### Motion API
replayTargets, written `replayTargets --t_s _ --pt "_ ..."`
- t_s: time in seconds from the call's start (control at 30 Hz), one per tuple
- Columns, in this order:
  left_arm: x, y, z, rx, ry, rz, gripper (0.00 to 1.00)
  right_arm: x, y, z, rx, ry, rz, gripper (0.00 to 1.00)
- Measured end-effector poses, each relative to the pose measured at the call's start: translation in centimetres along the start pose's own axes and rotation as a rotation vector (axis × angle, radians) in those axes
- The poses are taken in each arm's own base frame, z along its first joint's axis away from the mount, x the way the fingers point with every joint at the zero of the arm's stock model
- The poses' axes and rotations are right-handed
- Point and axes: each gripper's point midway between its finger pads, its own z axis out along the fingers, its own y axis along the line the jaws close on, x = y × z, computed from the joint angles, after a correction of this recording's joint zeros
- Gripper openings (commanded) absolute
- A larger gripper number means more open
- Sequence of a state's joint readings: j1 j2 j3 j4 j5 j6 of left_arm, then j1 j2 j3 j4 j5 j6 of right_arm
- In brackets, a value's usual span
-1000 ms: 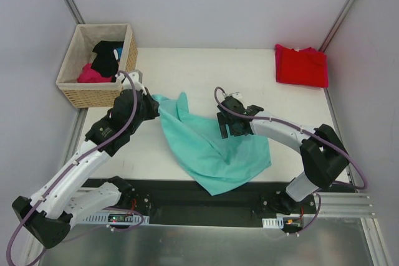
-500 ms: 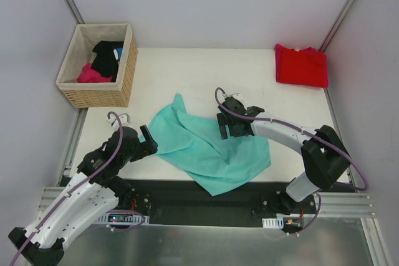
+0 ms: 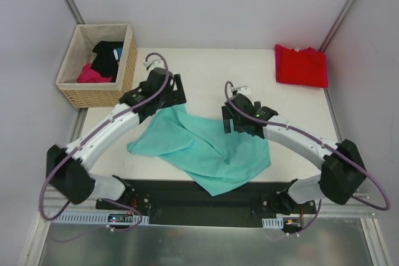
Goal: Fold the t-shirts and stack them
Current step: Flatten out the tshirt
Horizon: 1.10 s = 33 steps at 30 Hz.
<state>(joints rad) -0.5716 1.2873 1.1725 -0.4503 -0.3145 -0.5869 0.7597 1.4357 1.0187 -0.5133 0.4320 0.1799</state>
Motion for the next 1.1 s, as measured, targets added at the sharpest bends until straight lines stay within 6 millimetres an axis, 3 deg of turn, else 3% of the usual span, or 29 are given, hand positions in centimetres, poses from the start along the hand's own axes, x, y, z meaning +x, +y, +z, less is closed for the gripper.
replayTargets --t_s 0.1,0.23,0.4,0.7,0.93,1.1 --pt "1.8 -0.5 5.4 -0.030 0.094 0.018 0.99 -1.6 -1.1 -2.3 0.001 -0.080 0.036 0.97" --pt "4.6 1.4 11.4 -0.116 0.214 0.031 0.99 -3.1 -2.7 -5.2 -0.009 -0.165 0.084 0.97" --pt "4.6 3.0 16.0 -0.169 0.256 0.000 0.99 -3.6 -4.2 -7.6 -0.014 -0.218 0.110 0.97" --pt "1.3 2.6 19.7 -0.164 0.197 -0.012 0.98 -3.0 -5.1 -8.1 -0.001 -0.209 0.098 0.97" --pt "3.1 3.2 21.7 -0.189 0.238 -0.003 0.91 -3.1 -5.4 -8.1 0.008 -0.207 0.096 0.97" --pt "3.9 4.4 22.5 -0.216 0.259 -0.020 0.76 -3.1 -5.6 -8.0 0.011 -0.206 0.096 0.97"
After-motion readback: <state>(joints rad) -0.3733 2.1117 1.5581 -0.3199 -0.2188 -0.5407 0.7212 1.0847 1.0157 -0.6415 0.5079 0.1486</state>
